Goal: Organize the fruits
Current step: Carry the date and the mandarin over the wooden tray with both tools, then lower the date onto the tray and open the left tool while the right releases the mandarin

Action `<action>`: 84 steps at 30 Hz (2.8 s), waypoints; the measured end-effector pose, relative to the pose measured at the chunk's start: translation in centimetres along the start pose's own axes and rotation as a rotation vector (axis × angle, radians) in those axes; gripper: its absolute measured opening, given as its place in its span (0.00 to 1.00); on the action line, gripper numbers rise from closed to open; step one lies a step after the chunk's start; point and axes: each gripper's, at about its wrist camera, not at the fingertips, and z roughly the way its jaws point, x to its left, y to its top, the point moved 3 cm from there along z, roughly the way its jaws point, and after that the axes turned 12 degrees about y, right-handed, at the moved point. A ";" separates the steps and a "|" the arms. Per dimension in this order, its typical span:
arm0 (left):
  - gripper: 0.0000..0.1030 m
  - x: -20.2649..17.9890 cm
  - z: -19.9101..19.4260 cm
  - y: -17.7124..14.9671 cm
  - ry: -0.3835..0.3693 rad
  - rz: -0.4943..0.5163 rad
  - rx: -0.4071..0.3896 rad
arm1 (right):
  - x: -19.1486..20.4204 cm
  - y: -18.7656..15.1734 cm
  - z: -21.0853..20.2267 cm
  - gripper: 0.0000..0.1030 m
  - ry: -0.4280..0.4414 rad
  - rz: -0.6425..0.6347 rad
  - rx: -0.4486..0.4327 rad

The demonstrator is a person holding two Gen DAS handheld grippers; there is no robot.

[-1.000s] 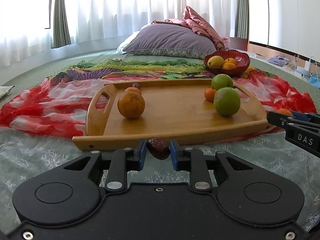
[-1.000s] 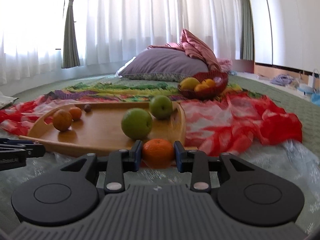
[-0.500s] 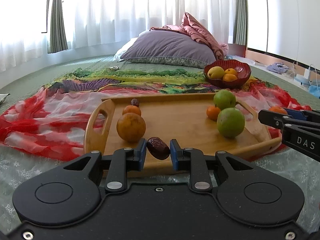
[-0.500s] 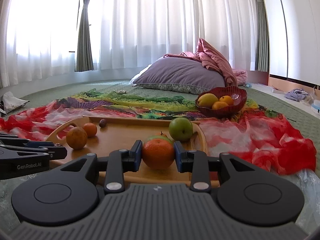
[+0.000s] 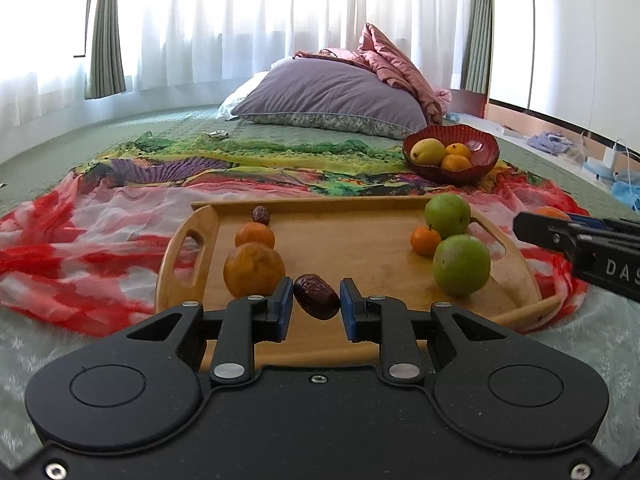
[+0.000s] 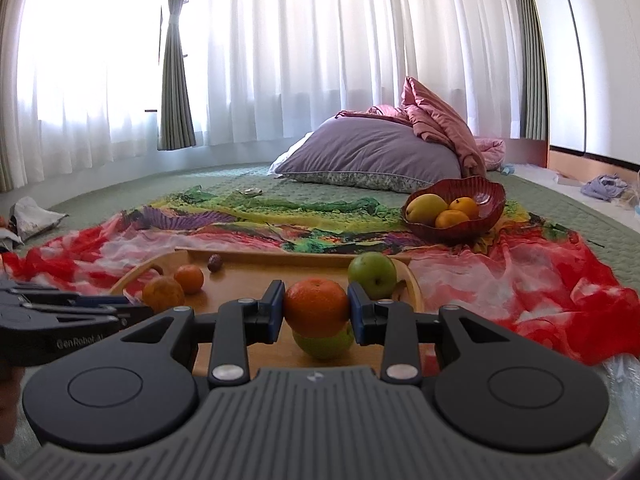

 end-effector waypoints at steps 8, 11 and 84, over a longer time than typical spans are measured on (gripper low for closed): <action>0.23 -0.3 3.8 1.6 -0.012 -0.018 0.061 | -0.8 2.3 5.6 0.37 0.067 0.064 0.093; 0.23 -0.6 5.0 1.5 -0.013 -0.023 0.082 | -0.6 2.3 8.1 0.37 0.094 0.080 0.139; 0.25 -1.7 10.0 0.3 -0.015 0.030 0.121 | 1.4 -0.2 19.4 0.41 0.130 -0.010 0.455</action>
